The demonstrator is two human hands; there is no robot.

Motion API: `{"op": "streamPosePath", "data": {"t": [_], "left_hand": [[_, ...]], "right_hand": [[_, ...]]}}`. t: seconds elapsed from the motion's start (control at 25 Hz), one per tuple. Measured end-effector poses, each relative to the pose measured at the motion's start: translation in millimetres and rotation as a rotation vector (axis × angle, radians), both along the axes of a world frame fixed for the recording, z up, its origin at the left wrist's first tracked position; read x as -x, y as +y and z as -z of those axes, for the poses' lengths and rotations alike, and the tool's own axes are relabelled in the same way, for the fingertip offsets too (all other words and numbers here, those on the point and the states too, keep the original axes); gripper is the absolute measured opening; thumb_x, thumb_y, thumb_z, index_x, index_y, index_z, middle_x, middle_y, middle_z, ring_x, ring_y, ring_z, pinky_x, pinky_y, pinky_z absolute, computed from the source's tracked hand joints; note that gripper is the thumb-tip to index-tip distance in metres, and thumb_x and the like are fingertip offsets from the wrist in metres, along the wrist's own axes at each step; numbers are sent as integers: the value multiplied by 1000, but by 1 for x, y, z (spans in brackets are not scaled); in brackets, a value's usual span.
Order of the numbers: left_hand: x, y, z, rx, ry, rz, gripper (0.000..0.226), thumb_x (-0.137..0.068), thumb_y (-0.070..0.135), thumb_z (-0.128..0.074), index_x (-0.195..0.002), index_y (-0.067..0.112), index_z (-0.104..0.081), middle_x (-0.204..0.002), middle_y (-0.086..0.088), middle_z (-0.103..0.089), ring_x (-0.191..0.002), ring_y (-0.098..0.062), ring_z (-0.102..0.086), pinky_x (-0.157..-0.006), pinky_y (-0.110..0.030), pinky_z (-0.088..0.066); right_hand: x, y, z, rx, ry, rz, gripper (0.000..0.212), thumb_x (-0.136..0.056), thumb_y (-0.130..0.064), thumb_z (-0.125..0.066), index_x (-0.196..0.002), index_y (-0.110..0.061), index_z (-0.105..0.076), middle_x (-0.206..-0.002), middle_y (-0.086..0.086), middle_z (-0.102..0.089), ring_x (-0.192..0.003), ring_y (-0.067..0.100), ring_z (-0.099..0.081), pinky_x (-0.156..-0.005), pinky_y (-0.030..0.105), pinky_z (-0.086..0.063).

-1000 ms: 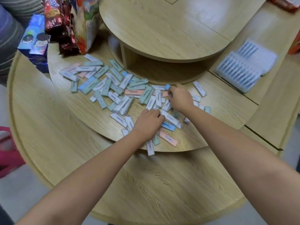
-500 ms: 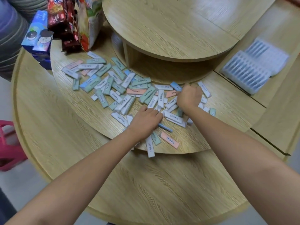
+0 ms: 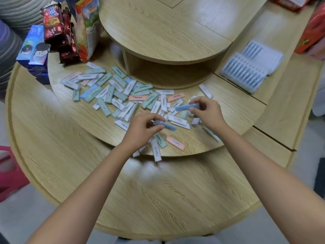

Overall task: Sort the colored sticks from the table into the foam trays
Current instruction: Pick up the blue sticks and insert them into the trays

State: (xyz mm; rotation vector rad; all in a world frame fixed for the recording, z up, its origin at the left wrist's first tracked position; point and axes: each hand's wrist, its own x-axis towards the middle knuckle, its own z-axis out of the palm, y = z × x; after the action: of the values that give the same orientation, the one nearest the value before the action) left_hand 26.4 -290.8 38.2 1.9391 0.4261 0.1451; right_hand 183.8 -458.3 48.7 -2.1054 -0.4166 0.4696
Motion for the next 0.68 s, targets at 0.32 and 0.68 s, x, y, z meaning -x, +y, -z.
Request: {"op": "streamPosePath", "data": {"t": [0.32,0.68], "left_hand": [[28,-108,-4,-21,59,131,14,-88,19,-64,-99,27,-68,-88,19,-62,-78,0,-54,-69,-18,-43],[-11,-329,4,40,118,246,7,-87,15,-65,-92,19,-68,-82,7,-67,-65,-7,-62,-59,-11,-43]], "right_hand": [[104,-168,21,-182,151,340,23,-80,1,-69,-95,-15,-62,-80,8,-60,-65,17,-52,-55,20,-51],[113,-391,31,-248,213,511,24,-80,1,-69,-78,-22,-62,-73,2,-61,-57,8,-50,-61,27,-44]]}}
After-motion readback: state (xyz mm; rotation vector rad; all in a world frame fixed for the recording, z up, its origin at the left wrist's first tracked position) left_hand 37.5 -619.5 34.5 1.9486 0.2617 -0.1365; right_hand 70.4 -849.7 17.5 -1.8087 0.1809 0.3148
